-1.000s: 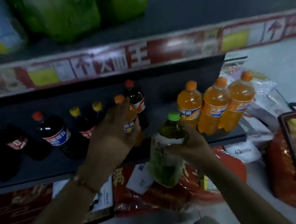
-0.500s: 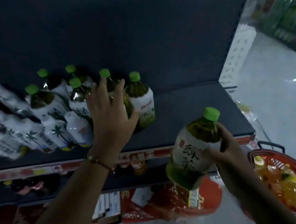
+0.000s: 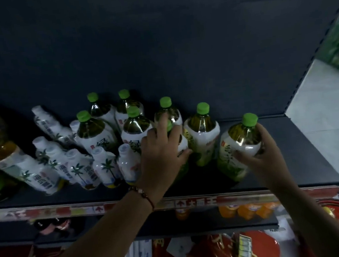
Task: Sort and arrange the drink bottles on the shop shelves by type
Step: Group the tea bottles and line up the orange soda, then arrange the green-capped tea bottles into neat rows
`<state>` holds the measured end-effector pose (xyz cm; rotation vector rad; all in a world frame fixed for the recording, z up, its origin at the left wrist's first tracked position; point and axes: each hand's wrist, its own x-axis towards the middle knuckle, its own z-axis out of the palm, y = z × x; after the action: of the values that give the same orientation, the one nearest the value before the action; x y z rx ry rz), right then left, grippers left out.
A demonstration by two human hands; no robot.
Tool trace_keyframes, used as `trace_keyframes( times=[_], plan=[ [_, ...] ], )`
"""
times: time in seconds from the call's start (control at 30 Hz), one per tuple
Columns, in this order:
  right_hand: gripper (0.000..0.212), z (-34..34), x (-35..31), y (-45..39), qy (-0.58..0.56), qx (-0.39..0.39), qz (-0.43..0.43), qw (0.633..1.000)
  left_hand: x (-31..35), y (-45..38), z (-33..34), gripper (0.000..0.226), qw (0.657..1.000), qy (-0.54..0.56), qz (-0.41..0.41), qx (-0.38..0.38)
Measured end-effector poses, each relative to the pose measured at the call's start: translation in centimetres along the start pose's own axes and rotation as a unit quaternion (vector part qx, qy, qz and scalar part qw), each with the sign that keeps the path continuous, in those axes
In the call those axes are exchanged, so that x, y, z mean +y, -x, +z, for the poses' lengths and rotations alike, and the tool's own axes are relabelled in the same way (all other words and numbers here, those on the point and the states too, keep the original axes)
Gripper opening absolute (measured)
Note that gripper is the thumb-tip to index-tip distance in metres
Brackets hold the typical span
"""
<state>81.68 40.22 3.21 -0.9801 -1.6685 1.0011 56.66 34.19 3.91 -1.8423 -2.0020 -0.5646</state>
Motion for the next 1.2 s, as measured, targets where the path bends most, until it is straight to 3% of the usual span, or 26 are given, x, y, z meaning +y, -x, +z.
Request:
trace_keyframes(
  times=[0.1,0.17,0.2,0.27,0.33,0.43,0.53,0.7,0.83,1.03,1.2],
  plan=[
    [0.073,0.8,0.6,-0.5,0.050,-0.002,0.021,0.999,0.0,0.2,-0.3,0.065,0.999,0.034,0.009,-0.019],
    [0.091,1.2,0.6,0.3,0.148,0.020,0.061,0.987,-0.1,0.4,-0.7,0.067,0.995,0.095,0.019,-0.025],
    [0.093,1.4,0.2,1.2,0.182,0.031,0.057,0.981,-0.2,0.6,-1.1,0.070,0.991,0.126,0.026,-0.029],
    [0.084,1.7,-0.6,3.2,0.216,0.026,-0.029,0.976,-0.6,1.1,-2.1,0.075,0.980,0.190,0.031,-0.042],
    [0.072,2.4,-1.3,5.1,0.227,-0.020,-0.097,0.969,-1.1,2.3,-3.7,0.073,0.971,0.232,0.016,-0.050],
    [0.061,4.1,-2.4,5.7,0.181,-0.122,-0.057,0.974,-3.0,5.1,-5.7,0.063,0.969,0.244,-0.025,-0.036],
    [0.051,7.1,-3.4,4.7,0.135,-0.248,-0.046,0.958,-5.4,9.0,-7.3,0.048,0.955,0.265,-0.131,-0.038],
    [0.037,12.4,-4.8,3.3,0.106,-0.385,-0.055,0.915,-9.0,16.6,-10.5,0.026,0.941,0.183,-0.277,-0.056],
    [0.034,17.2,-6.6,3.0,0.093,-0.435,-0.066,0.893,-12.3,21.3,-13.7,0.037,0.944,0.062,-0.320,-0.046],
    [0.042,27.0,-11.0,3.7,0.088,-0.464,-0.102,0.876,-19.3,27.5,-17.3,0.037,0.940,0.031,-0.338,-0.022],
    [0.029,37.0,-15.4,4.8,0.104,-0.412,-0.158,0.891,-28.8,29.3,-19.8,0.037,0.933,-0.008,-0.360,-0.020]
  ],
)
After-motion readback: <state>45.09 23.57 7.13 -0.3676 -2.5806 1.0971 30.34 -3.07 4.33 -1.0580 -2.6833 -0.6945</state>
